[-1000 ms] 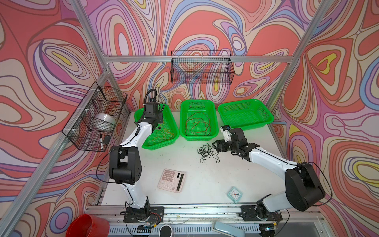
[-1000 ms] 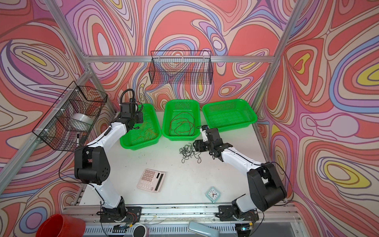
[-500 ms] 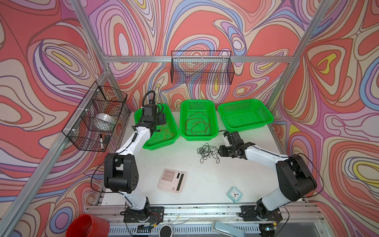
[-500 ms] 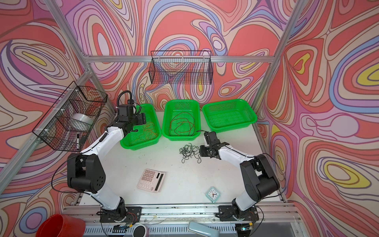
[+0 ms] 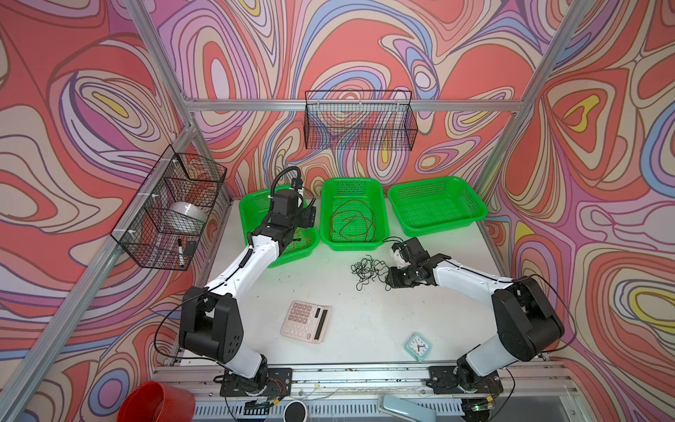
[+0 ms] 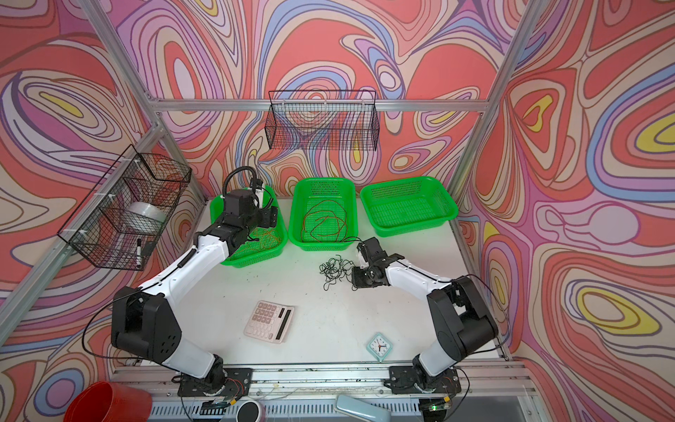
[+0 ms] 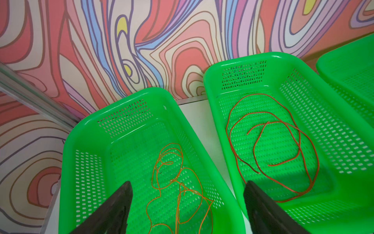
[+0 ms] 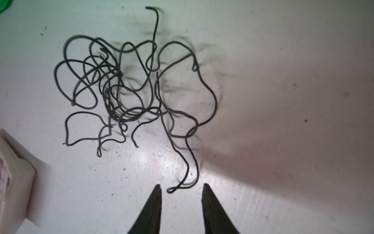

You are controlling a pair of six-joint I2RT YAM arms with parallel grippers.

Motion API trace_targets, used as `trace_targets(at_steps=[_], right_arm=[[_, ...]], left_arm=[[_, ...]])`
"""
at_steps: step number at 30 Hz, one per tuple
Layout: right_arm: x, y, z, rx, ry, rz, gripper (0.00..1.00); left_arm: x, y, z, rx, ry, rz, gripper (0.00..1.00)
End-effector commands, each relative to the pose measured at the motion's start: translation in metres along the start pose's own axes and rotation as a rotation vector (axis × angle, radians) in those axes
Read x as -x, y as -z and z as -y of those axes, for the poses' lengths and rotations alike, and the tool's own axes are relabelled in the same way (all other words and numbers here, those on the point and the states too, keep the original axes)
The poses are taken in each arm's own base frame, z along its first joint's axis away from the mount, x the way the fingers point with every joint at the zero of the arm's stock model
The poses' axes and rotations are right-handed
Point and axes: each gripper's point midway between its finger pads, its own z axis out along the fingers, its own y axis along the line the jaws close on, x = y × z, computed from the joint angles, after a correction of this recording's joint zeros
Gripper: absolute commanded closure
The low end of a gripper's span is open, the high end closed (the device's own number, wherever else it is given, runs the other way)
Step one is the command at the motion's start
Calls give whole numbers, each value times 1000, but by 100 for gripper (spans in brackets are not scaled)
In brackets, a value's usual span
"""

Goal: Untangle and sort cables by color
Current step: Untie the cable.

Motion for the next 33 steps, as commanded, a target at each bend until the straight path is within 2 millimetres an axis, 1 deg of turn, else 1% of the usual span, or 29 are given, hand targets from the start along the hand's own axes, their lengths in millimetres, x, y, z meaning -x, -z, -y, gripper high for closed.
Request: trace_targets(at_steps=[1,3,5,7,8,9,11,12,14,17,19,22,24,27,30,33], right_arm=[[3,-7,-8,19,4,-26,66],[-1,-14,-7,7,5,-56,67],[-4,-21,-2,-17,-8,-85,71],[-9,-24,2,-43,-18,-117,78],[-9,-24,4,-55,-18,-121,85],[-10,-22,6,-69,-15,-118,92],[-5,-14,9,-90,0,-94,98],[-1,-9,9,-99,10,-78,100],[5,-1,8,-111,32,-60,100],[11,8,6,-121,67,-62,100],[21,19,-2,-95,103,-28,100],[42,44,-19,-49,184,56,100],[56,61,-28,-32,237,106,100],[77,85,-39,-29,308,166,100],[98,107,-49,-16,348,230,100],[113,128,-63,23,387,283,100]], left_arm=[[20,6,21,-40,-70,42,12],[23,8,33,-75,-76,58,12],[24,8,39,-91,-71,58,12],[26,10,43,-97,-73,59,12],[27,11,44,-100,-75,63,12],[27,12,46,-102,-77,67,12],[32,16,49,-109,-81,83,12],[34,18,52,-116,-87,91,12],[40,23,59,-134,-100,114,13],[49,31,74,-176,-133,155,12],[53,36,87,-218,-164,190,12],[55,48,113,-318,-213,243,12],[54,58,135,-420,-232,278,14],[46,77,168,-585,-246,326,16],[36,93,188,-653,-260,377,21],[22,111,207,-732,-271,409,26]])
